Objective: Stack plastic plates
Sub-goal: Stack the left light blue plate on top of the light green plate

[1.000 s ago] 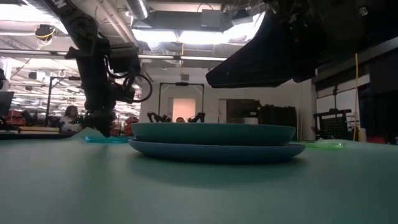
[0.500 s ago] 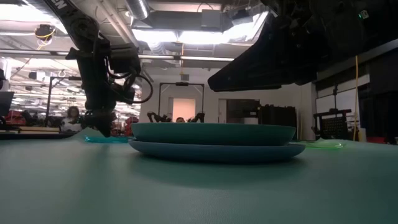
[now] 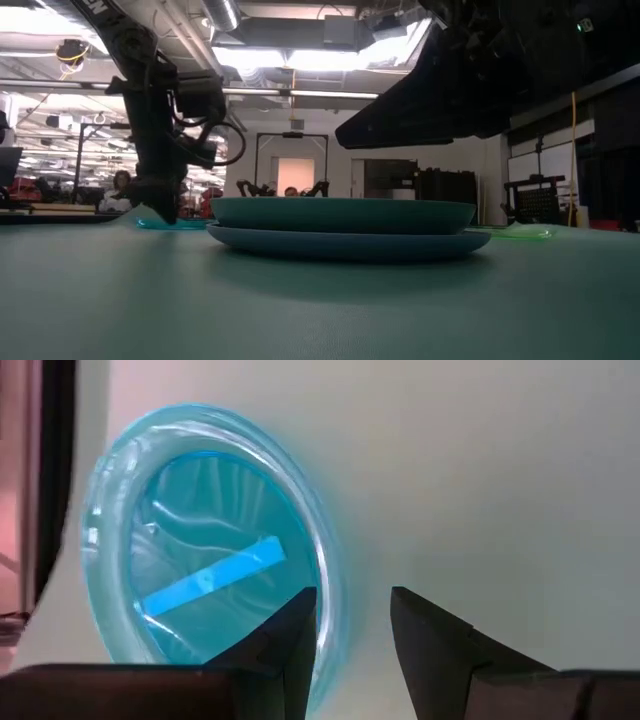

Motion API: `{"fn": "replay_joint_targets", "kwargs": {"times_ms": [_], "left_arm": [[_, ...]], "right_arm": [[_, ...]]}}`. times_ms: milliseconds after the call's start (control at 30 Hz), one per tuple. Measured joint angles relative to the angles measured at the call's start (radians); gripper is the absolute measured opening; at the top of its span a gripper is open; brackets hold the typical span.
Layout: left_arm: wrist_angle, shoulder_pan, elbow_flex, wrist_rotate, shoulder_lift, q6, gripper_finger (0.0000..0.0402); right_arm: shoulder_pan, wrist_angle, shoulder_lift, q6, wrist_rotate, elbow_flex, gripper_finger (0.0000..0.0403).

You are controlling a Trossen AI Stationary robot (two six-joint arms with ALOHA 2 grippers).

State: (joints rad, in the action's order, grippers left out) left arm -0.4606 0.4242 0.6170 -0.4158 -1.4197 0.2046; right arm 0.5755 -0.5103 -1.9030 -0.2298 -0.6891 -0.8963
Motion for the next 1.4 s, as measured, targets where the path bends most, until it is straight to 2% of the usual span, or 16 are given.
{"fn": "replay_joint_targets", "kwargs": {"times_ms": [333, 833, 1033, 1200, 1400], "left_arm": [[0.034, 0.044, 0.000, -0.014, 0.000, 0.009, 0.0124], [0.198, 0.100, -0.088, -0.014, 0.000, 0.041, 0.0124], [0.212, 0.122, -0.093, -0.056, -0.001, 0.032, 0.0124], [0.223, 0.153, -0.093, 0.008, -0.001, 0.018, 0.0124], [0.236, 0.174, -0.093, 0.024, -0.001, -0.007, 0.0111]], "right_arm": [[0.000, 0.006, 0.000, 0.000, 0.000, 0.000, 0.0135], [0.000, 0.005, 0.000, 0.000, 0.000, 0.000, 0.0135], [0.000, 0.004, 0.000, -0.001, 0.000, 0.000, 0.0135], [0.000, 0.005, 0.000, -0.002, 0.000, 0.000, 0.0135], [0.000, 0.006, 0.000, -0.001, 0.000, 0.000, 0.0135]]}}
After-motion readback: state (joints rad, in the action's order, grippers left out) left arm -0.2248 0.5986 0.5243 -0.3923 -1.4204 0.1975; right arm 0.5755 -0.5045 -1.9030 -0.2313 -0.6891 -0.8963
